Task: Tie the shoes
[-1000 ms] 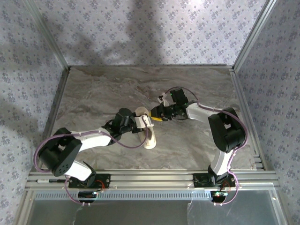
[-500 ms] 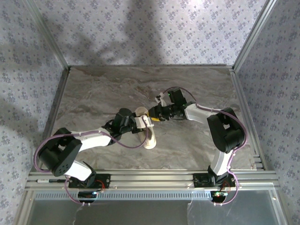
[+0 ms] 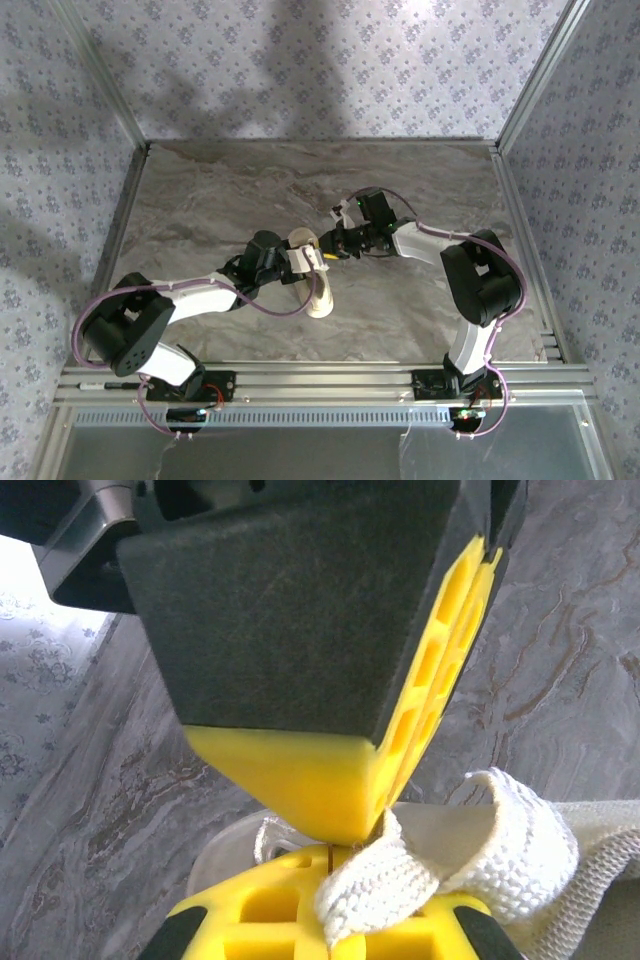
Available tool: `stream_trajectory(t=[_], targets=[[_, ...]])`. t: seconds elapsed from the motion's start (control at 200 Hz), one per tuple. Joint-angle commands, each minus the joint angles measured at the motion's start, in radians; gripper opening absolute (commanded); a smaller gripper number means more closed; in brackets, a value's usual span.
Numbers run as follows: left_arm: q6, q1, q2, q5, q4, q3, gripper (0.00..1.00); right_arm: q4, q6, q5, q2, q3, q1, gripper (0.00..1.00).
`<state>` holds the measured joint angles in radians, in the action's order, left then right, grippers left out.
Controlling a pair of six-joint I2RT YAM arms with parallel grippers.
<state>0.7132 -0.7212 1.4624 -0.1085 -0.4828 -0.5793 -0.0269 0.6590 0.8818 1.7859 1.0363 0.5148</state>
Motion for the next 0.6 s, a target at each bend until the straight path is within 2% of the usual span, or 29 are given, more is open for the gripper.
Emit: stream_trajectory(t=[0.0, 0.17, 0.295, 0.595], targets=[[-0.012, -0.006, 0.002, -0.002, -0.037, -0.004, 0.0, 0.023, -0.002, 0.021, -0.007, -0.006, 0.004, 0.02], [-0.015, -0.006, -0.009, 0.006, -0.027, 0.0, 0.0, 0.054, -0.013, -0.012, -0.015, -0.004, -0.002, 0.0], [-0.016, -0.007, -0.03, 0.01, -0.034, 0.019, 0.12, 0.088, -0.022, -0.043, -0.02, 0.006, -0.007, 0.0], [-0.032, -0.005, -0.086, -0.014, 0.012, 0.051, 0.16, 0.189, -0.126, -0.081, -0.019, 0.06, -0.006, 0.0]])
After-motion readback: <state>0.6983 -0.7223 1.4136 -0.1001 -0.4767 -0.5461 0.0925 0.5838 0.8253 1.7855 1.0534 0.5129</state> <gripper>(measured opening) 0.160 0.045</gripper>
